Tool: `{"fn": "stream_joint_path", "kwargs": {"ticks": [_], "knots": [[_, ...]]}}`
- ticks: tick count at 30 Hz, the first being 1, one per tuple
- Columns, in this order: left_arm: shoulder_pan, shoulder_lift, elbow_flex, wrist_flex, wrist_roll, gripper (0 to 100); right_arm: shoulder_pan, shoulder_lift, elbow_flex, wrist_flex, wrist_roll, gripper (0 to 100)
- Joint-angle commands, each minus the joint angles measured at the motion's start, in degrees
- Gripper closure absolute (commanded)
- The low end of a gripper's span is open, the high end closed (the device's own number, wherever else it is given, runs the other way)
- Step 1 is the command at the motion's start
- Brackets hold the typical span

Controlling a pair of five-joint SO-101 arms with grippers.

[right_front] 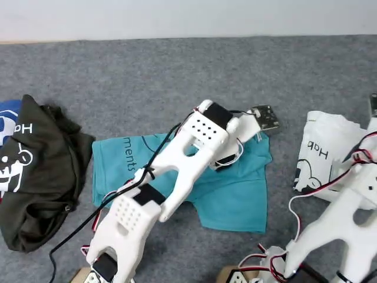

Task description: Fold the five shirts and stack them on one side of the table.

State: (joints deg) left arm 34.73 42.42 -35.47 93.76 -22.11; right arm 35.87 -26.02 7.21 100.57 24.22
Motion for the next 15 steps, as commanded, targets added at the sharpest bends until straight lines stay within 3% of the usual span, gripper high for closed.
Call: {"fn": "stream_joint_path", "kwargs": {"ticks": [1, 9, 15], "knots": [[-2.5, 2.3, -3.4, -1.8, -1.4, 89, 0.7, -2.2, -0.3, 2.2, -0.4, 72.5], [-11.1, 7.7, -14.4, 1.3, -3.0, 89, 0.7, -2.2, -0.3, 2.2, -0.3, 72.5], [-9.8, 7.4, -21.7, 6.9, -2.7, 89, 0.7, -2.1, -0.3, 2.2, -0.3, 72.5]]}}
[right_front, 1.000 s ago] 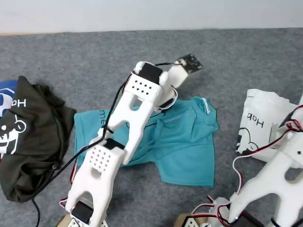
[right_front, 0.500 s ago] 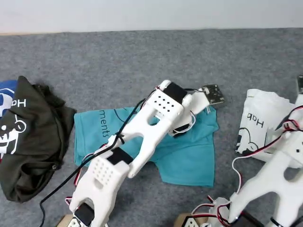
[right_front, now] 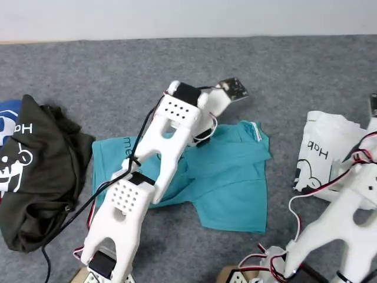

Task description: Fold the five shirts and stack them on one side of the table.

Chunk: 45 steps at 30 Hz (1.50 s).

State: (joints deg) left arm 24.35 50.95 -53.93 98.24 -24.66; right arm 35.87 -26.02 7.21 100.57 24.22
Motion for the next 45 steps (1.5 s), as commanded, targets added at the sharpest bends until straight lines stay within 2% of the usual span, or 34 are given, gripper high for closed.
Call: {"fn": "stream_joint_path", "kwargs": {"ticks": [1, 12, 23, 29, 35, 45], "knots": [[1.0, -1.7, -3.2, 2.4, -0.2, 89, 0.7, -2.2, -0.3, 2.2, -0.3, 72.5], [11.3, -4.7, 3.3, 2.1, 2.6, 89, 0.9, -2.2, -0.3, 2.2, -0.3, 72.5], [11.4, 1.9, 4.4, 0.4, 2.6, 89, 0.9, -2.2, -0.3, 2.2, -0.3, 72.5], [11.5, 2.0, -0.7, 1.1, 2.6, 89, 0.9, -2.2, -0.2, 2.2, -0.3, 72.5], [11.3, 2.4, -3.1, 2.3, 2.5, 81, 0.7, -2.2, -0.2, 2.2, -0.3, 72.4], [10.3, 6.5, -1.8, 2.1, 2.4, 82, 0.7, -1.7, -0.2, 2.2, -0.3, 72.4]]}}
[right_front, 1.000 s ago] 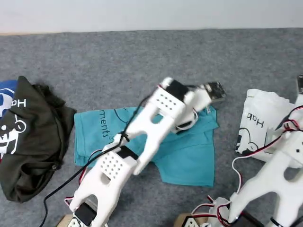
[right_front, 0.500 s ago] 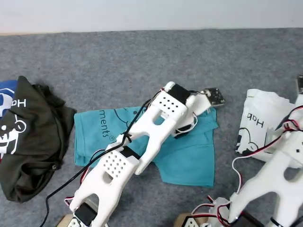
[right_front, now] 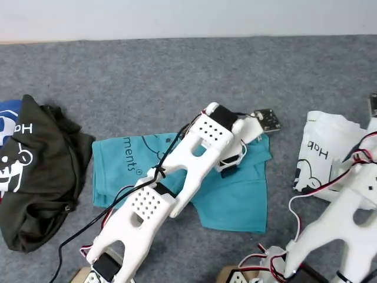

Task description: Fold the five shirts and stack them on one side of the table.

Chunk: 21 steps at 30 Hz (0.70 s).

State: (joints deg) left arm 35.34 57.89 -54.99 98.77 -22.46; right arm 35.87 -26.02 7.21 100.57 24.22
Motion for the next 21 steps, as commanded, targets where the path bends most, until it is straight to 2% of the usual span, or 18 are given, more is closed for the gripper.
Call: {"fn": "stream_joint_path", "kwargs": {"ticks": [1, 6, 15, 21], "knots": [[-0.8, -0.4, -1.1, 1.6, 0.2, 83, 0.7, -1.7, -0.2, 2.2, -0.3, 72.4], [-0.3, -0.4, -3.7, 1.8, 0.2, 100, 0.7, -1.7, -0.2, 2.2, -0.3, 72.4], [4.0, -1.3, -3.5, 1.9, 0.5, 100, 0.7, -1.7, -0.3, 2.1, -0.3, 72.4], [7.4, -10.1, 5.9, 1.8, 0.5, 100, 0.7, -1.7, -0.4, 1.6, -0.2, 72.4]]}}
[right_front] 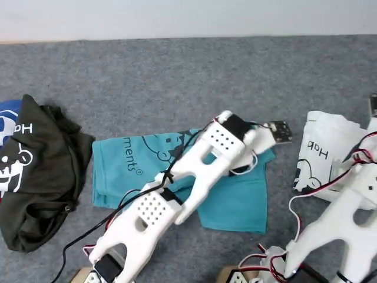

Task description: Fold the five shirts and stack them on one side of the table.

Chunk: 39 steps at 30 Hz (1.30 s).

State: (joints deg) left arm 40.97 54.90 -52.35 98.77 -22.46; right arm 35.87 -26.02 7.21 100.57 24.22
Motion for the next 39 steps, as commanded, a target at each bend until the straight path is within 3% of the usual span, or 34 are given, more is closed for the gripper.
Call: {"fn": "stream_joint_path", "kwargs": {"ticks": [1, 9, 18, 28, 31, 39], "knots": [[2.2, -8.4, 5.6, 1.8, 0.4, 100, 0.7, -1.7, -0.4, 1.5, -0.2, 72.4], [1.7, -10.5, 17.3, 1.8, 0.3, 99, 0.6, -1.7, -0.4, 1.4, -0.2, 72.4], [0.7, -15.6, 16.2, 1.8, 2.6, 83, 0.6, -1.7, -0.4, 1.5, -0.2, 72.4], [-0.4, -24.7, 16.2, -1.8, 4.0, 87, 0.6, -1.7, -0.2, 1.8, -0.3, 72.4], [1.0, -24.5, 16.8, 1.9, 3.4, 91, 0.6, -1.7, -0.2, 1.8, -0.3, 72.4], [8.0, -25.0, 27.2, 1.7, 3.3, 84, 0.6, -1.6, -0.2, 1.7, -0.3, 72.4]]}}
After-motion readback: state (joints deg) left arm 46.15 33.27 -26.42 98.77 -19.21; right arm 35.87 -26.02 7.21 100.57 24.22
